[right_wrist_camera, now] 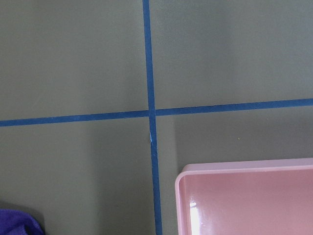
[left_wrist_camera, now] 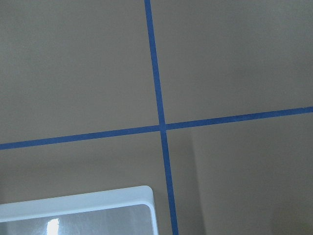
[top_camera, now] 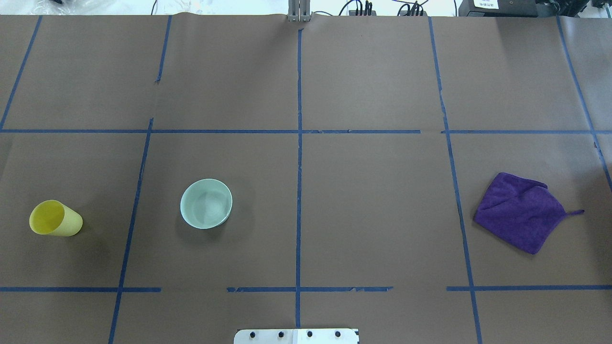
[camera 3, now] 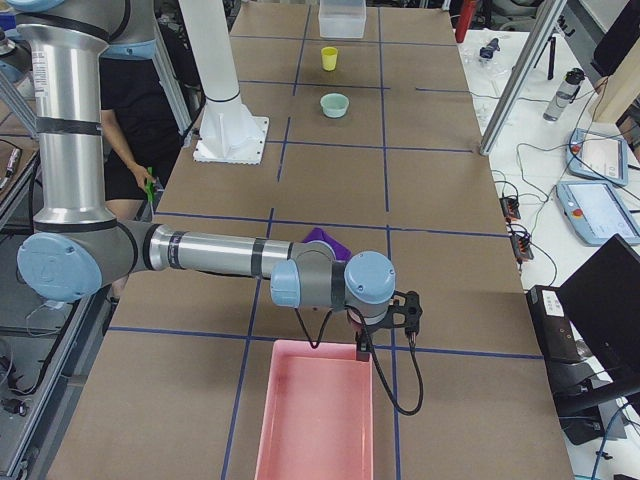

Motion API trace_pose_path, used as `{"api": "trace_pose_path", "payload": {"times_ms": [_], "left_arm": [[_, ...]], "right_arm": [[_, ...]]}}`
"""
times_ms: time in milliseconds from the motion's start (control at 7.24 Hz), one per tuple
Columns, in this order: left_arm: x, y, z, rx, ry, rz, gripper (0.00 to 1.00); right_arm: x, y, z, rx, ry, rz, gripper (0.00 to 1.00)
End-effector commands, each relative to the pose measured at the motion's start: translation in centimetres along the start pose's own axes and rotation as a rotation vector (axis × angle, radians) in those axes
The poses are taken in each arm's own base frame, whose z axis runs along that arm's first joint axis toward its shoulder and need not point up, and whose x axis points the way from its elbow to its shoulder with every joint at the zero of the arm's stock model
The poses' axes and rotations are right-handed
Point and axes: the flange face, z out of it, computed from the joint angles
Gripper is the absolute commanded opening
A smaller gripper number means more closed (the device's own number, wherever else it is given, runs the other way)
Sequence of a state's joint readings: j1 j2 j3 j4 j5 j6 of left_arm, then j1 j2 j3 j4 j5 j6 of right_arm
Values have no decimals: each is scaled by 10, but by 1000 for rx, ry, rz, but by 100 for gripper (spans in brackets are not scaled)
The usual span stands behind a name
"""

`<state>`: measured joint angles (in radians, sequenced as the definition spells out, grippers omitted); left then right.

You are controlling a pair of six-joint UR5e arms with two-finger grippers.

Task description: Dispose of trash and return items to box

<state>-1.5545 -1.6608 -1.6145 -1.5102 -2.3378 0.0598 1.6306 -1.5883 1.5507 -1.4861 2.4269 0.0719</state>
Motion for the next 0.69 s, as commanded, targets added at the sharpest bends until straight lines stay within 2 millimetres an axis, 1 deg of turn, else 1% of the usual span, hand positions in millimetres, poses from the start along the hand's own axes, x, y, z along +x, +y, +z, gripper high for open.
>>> {"api": "trace_pose_path", "payload": {"times_ms": [0, 138, 276, 414, 552], "left_arm": [[-2, 5, 0, -2, 0, -4, 100], [2, 4, -4, 4, 0, 1, 100], [16, 0, -21, 39, 0, 29, 100], [38, 1, -43, 84, -3, 72, 100], [64, -5, -70, 138, -8, 113, 100]], "right_arm": [[-4, -1, -3, 5, -6, -4, 100], [-1, 2, 0, 0, -8, 1, 100], [-4, 0, -3, 6, -9, -5, 100], [-6, -1, -5, 10, -10, -9, 100], [-11, -2, -8, 15, -16, -17, 100]]}}
